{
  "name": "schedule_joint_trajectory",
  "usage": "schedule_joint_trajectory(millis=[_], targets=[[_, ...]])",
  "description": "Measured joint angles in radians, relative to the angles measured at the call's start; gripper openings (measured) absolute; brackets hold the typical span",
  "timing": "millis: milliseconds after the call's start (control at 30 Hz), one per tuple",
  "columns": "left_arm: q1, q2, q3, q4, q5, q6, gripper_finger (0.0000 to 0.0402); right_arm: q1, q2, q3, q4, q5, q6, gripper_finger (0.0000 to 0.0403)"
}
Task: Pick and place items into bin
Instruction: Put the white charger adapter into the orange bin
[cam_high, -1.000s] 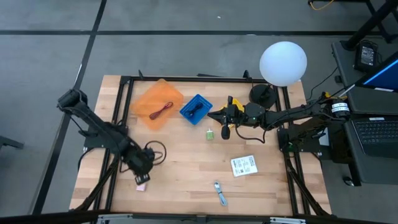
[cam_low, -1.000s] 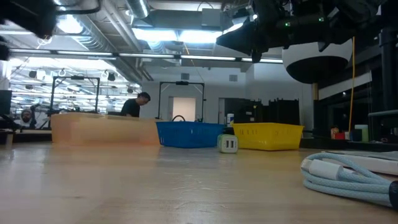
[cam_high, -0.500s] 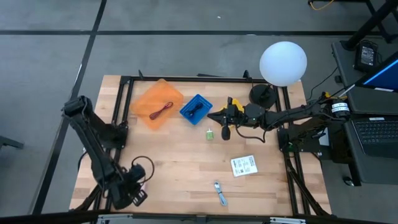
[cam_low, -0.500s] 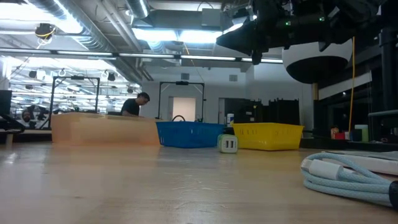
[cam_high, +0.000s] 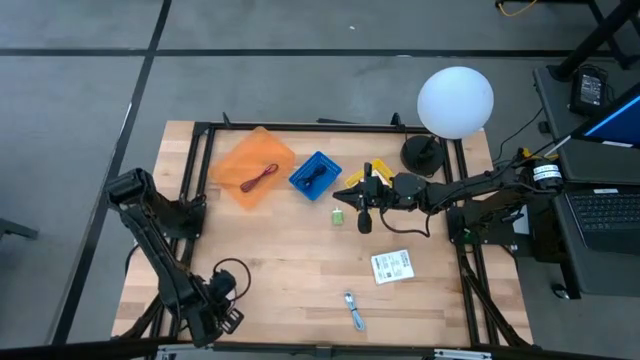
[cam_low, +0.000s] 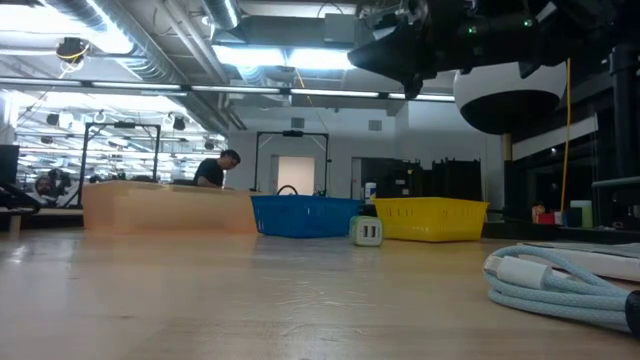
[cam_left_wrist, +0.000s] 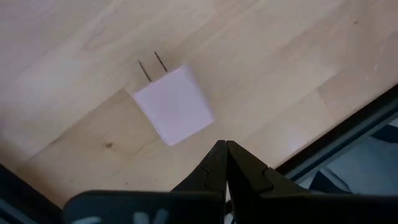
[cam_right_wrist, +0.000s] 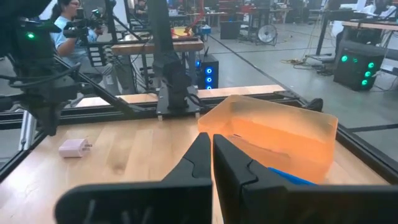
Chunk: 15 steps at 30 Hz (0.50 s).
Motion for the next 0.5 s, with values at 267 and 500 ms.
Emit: schedule_joint_trajectory(millis=[267,500], targets=[[0.004,0.000,0.000,-0.013,0.001,-0.060,0.0008,0.000,0.000,0.000,-0.002,0.000,0.000,0.0000],[0.004,0.000,0.000,-0.015,0.003,-0.119,0.0052,0.000,0.000,0.000,-0.002,0.000,0.000,0.0000]])
